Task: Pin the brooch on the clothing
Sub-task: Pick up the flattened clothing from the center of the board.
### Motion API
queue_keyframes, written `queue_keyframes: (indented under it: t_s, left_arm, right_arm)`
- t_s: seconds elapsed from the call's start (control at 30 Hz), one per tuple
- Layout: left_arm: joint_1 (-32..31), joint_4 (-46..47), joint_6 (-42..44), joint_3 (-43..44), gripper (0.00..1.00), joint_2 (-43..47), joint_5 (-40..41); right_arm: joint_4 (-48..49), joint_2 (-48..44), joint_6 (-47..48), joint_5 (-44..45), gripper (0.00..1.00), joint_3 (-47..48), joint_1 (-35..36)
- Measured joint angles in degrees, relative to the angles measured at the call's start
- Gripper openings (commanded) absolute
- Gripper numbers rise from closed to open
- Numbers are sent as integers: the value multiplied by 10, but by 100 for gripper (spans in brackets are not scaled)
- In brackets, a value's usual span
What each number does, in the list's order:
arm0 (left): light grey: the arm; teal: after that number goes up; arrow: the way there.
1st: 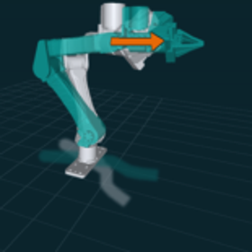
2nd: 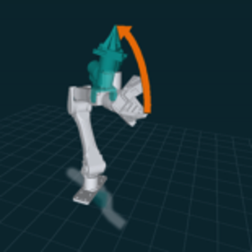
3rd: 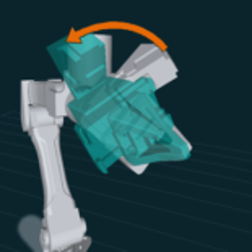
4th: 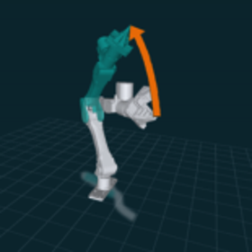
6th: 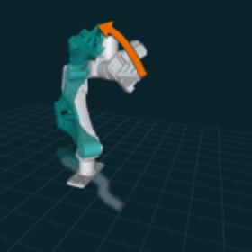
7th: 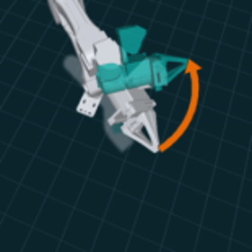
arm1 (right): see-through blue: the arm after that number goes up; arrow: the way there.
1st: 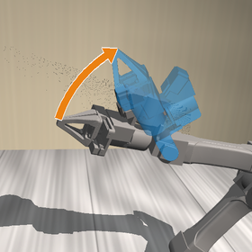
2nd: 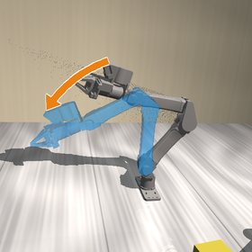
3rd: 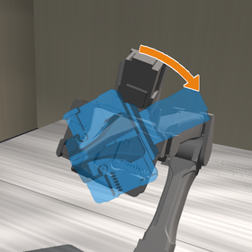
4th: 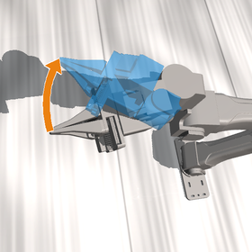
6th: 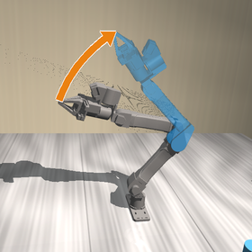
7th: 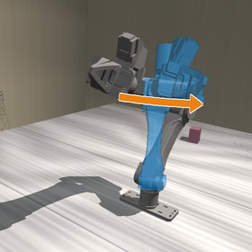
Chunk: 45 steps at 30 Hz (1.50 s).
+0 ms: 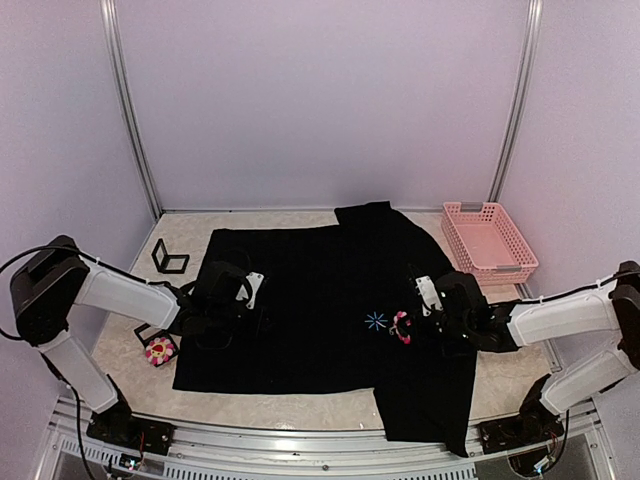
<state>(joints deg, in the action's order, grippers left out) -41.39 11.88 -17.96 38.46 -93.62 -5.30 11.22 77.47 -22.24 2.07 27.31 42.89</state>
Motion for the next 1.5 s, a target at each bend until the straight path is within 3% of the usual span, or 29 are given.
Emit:
queue_keyframes:
  t_s: [0.13, 0.3, 0.4, 0.57, 0.77, 1.03, 1.23, 1.5]
  left_arm:
    - [-64, 5, 69, 24, 31, -3, -10]
    - [-141, 7, 185, 193, 38, -99, -85]
    - [-150, 5, 244, 288, 42, -179, -116]
    - [-161, -51, 335, 363, 49, -268, -125]
    - [-186, -112, 398, 443, 49, -331, -110]
    - [-199, -126, 433, 466, 39, -354, -73]
    - [-199, -128, 447, 464, 0, -354, -75]
    - [-191, -110, 449, 434, 0, -341, -115]
  right_arm:
    - [31, 0, 10, 22, 0, -11, -3]
    - [93, -6, 55, 27, 0, -34, -7]
    - [118, -14, 91, 29, 0, -44, -9]
    - [170, -17, 140, 40, 0, -62, -14]
    - [199, -15, 179, 42, 0, -73, -15]
    - [223, -15, 204, 32, 0, -91, -15]
    - [241, -15, 212, 27, 0, -102, -15]
    - [261, -16, 235, -2, 0, -123, -15]
